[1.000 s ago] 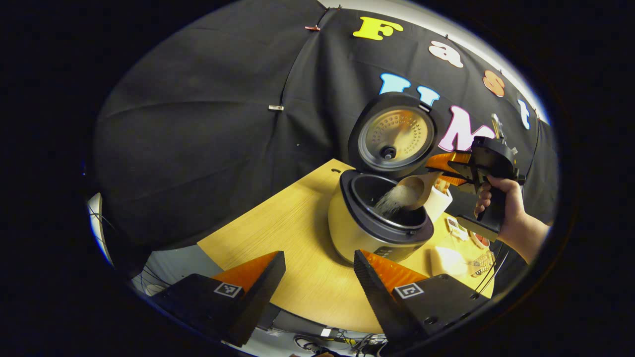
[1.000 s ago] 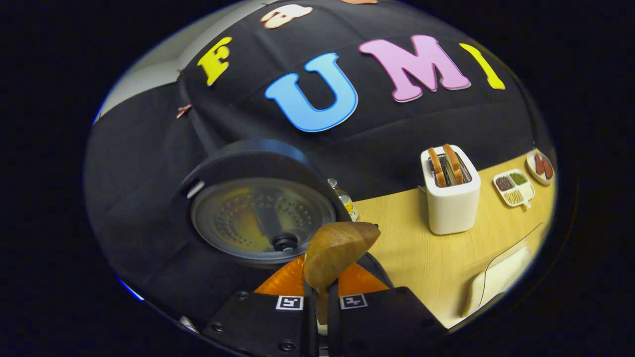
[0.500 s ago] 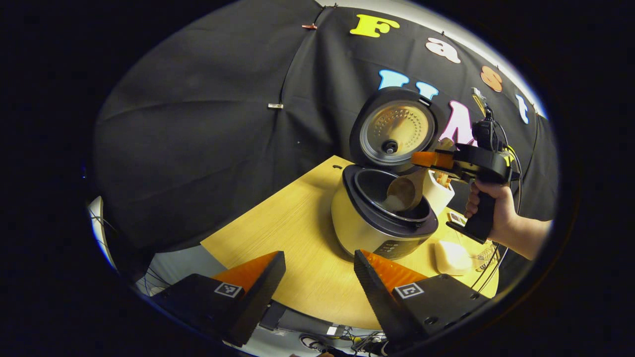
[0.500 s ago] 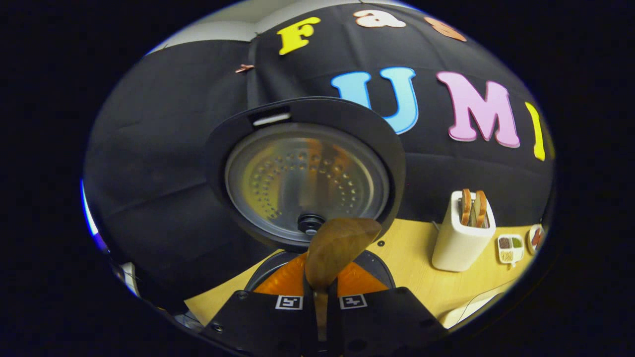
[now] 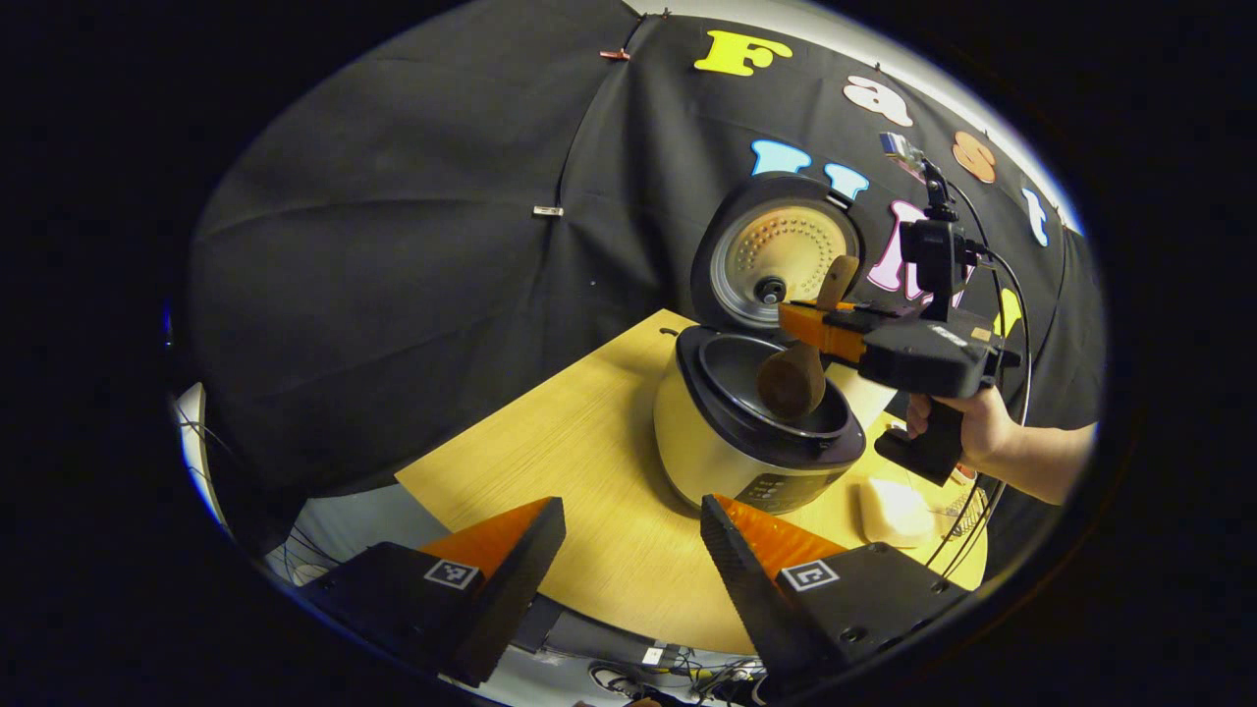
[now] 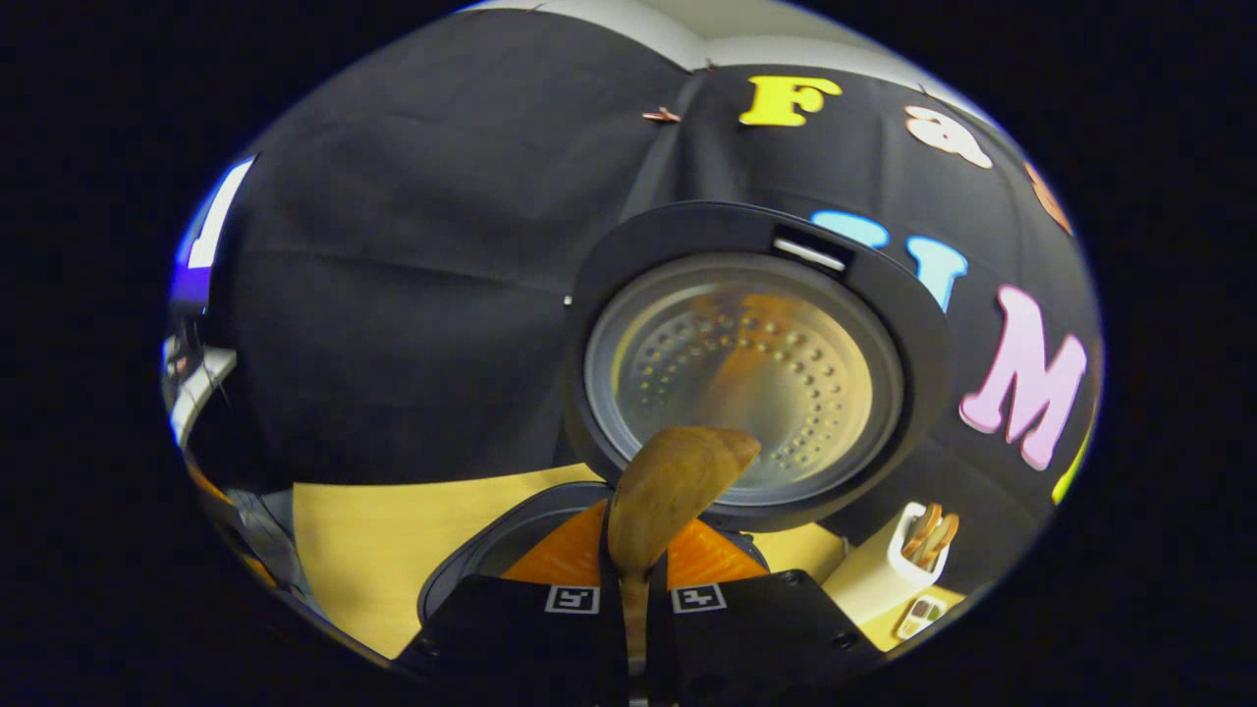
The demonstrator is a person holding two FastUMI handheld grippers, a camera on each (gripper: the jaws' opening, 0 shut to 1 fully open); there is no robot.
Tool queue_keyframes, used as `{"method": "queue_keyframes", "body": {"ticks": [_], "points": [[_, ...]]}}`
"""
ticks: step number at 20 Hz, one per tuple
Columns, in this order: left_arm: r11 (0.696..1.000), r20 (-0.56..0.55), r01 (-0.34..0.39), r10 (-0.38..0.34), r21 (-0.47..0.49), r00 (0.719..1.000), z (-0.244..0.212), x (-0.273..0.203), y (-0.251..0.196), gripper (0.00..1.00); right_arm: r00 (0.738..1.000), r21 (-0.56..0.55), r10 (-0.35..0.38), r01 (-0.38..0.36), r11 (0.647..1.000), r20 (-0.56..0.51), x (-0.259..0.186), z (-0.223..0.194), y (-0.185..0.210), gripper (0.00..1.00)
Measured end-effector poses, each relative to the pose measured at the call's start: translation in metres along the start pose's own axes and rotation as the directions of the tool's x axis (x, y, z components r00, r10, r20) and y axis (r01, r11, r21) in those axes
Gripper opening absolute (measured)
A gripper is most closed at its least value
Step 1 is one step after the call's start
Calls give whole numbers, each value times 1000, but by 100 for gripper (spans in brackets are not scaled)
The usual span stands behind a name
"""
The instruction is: Close the left gripper, press the button to open the rice cooker; take a wooden spoon from the chopstick holder with the right hand, scoop a spoonful of rice and pour it into the rice cooker, then put the wooden spoon back into the chopstick holder.
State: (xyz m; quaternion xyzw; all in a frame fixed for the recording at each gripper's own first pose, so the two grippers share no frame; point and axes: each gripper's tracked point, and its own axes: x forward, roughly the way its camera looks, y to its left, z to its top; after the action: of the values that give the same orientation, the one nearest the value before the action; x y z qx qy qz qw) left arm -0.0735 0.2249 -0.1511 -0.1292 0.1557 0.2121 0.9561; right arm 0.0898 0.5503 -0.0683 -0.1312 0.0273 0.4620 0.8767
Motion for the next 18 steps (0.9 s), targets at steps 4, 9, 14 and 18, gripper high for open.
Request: {"method": "queue_keyframes", "body": {"ticks": [4,9,14,18], "points": [[999,12,-12,11,35,1000,2,0,-2,96,1000,82,24,-23,996,-20,-2,-2,3,12],[999,33,8,-10,40,999,7,-1,-16,95,999,337,-38,35,941,4,-24,21,-43,12],[996,59,53,-57,67,997,21,0,-41,96,988,540,-152,129,832,-2,-77,29,-116,12],[990,76,99,-106,101,991,30,-2,-68,96,962,584,-271,238,776,-33,-140,9,-185,12]]}}
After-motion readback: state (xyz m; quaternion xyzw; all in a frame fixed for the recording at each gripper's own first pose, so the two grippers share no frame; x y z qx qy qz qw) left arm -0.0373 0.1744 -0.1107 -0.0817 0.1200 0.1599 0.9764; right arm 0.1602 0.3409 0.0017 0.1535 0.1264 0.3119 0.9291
